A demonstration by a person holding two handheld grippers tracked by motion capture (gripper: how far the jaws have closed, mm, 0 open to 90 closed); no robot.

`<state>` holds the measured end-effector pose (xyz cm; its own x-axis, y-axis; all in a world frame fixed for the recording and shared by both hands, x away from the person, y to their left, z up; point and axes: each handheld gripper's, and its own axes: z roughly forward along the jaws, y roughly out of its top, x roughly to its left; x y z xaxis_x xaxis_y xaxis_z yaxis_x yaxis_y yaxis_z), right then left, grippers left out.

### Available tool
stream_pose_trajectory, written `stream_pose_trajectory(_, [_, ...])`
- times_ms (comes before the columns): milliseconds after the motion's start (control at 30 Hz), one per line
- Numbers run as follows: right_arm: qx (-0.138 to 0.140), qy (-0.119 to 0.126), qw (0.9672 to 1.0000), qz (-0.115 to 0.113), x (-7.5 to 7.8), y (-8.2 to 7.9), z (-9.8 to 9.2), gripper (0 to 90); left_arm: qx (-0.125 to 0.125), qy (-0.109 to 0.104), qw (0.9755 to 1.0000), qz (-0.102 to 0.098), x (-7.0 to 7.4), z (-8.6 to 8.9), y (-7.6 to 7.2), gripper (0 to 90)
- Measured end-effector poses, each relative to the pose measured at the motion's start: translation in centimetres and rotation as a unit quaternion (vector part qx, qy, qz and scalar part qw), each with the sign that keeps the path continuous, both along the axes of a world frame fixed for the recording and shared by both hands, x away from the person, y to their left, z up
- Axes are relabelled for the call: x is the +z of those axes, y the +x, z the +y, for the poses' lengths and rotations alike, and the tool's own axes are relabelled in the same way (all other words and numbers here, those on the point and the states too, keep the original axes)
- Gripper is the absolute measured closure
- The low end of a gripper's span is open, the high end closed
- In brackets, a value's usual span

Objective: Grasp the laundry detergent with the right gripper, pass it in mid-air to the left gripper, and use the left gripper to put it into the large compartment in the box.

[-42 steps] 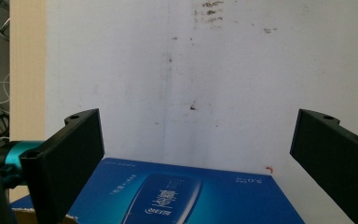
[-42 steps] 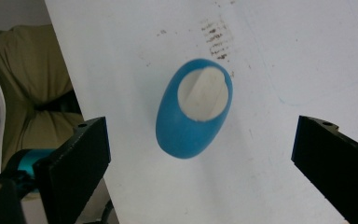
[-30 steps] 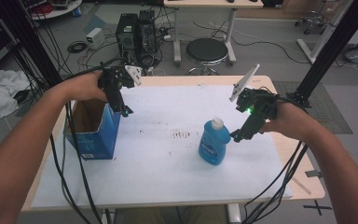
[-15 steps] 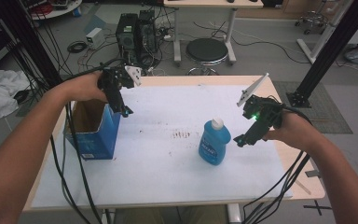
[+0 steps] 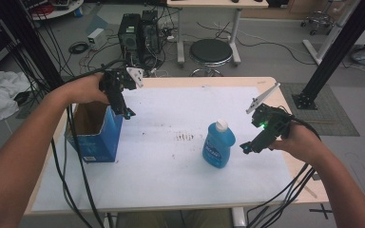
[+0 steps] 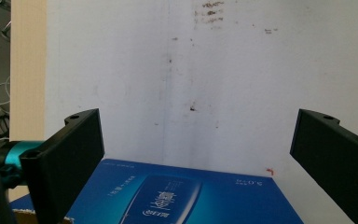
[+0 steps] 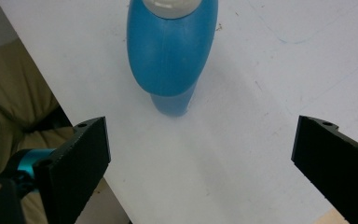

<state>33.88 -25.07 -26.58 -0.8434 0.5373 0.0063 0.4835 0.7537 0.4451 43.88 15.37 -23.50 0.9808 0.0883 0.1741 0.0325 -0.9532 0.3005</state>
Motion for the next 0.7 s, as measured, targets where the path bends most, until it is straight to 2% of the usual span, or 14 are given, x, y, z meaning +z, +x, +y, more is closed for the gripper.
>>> stream_pose_trajectory(167, [-0.032, 0.029, 0.999, 0.007, -1.4, -0.1, -0.8, 3.4, 0.0, 0.002, 1.0, 0.0, -0.1, -0.1, -0.1, 2.7])
stream_pose_trajectory(433, [-0.058, 0.07, 0.9958, 0.005, -3.2, -0.6, -1.8, 3.4, 0.0, 0.002, 1.0, 0.0, -0.2, -0.2, 0.0, 2.7])
stream_pose_trajectory(700, [-0.081, 0.094, 0.9923, -0.006, -4.4, -1.2, -1.9, 3.4, 0.001, 0.003, 1.0, -0.003, -0.2, -0.3, 0.0, 2.7])
